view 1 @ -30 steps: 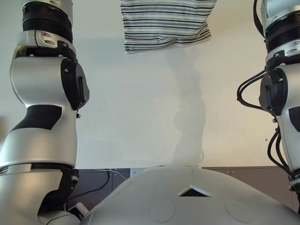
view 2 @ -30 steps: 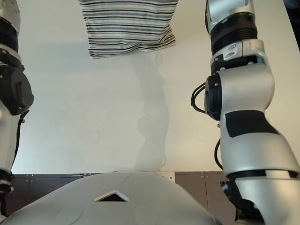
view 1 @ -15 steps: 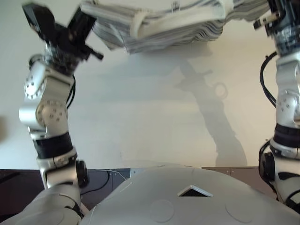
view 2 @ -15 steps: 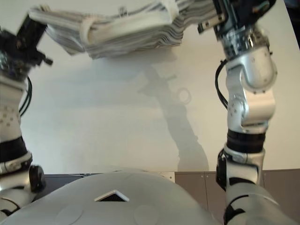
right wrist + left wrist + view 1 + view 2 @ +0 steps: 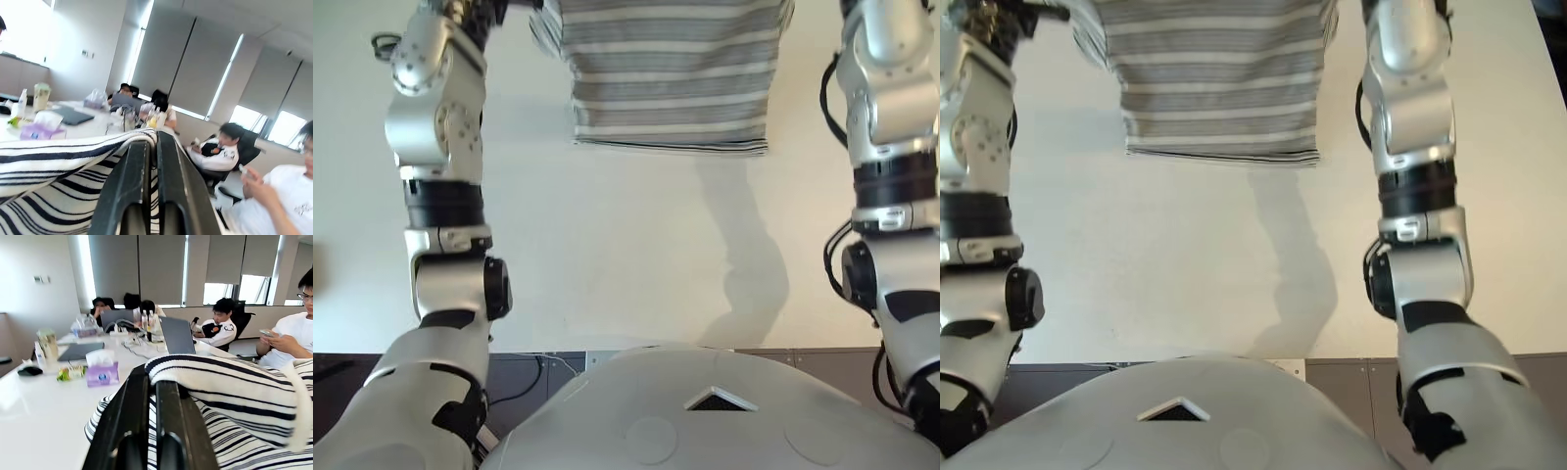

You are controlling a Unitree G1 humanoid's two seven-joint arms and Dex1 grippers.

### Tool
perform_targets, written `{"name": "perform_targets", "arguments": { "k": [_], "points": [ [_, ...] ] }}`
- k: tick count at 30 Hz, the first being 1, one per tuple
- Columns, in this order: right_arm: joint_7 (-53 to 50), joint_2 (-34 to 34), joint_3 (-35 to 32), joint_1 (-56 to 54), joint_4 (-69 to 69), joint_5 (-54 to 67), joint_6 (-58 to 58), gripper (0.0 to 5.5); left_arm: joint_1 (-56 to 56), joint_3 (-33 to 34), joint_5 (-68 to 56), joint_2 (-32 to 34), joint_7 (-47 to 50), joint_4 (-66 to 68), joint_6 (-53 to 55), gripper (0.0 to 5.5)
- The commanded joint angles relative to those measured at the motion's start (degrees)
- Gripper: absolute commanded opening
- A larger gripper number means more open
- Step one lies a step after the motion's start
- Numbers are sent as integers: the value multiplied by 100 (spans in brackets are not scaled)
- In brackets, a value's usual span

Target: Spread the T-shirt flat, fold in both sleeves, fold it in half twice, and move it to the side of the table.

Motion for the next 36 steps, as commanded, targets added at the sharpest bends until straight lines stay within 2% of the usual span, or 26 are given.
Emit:
{"name": "perform_targets", "arguments": {
  "k": [1, 6, 21, 23, 24, 26, 27, 30, 33, 36],
  "points": [
    [-649, 26, -370, -1202, 845, -528, -1042, 10, -1298, 284, 515, -110, 433, 872, -982, 12],
    [-1051, 200, -511, -1593, 1508, -941, -1682, 10, -1820, 526, 684, -247, 562, 1262, -1492, 12],
    [-832, 364, -572, -1388, 2248, -1137, -2009, 10, -1335, 604, 797, -387, 96, 1472, -1416, 12],
    [142, 374, -659, -870, 1400, -470, -1769, 10, -755, 662, 171, -467, -523, 489, -937, 12],
    [781, 266, -752, -374, 362, 212, -1282, 10, -271, 742, -456, -435, -865, -358, -381, 12],
    [1726, -198, -1024, 642, -2006, 1820, 201, 10, 663, 1055, -1805, -210, -1184, -2019, 814, 12],
    [2057, -643, -1182, 1270, -3234, 2746, 945, 10, 1149, 1238, -2575, -18, -1261, -2817, 1356, 12],
    [2469, -1602, -1715, 2702, -5359, 4531, 2111, 10, 2413, 1867, -4731, 663, -1462, -4379, 2488, 12],
    [2851, -2222, -2619, 4293, -6350, 5903, 2728, 10, 3814, 2545, -6000, 1270, -1811, -5066, 3211, 12],
    [3748, -2553, -2891, 5919, -6637, 6006, 3043, 10, 5280, 2351, -5665, 1547, -2641, -5435, 3541, 12]
  ]
}}
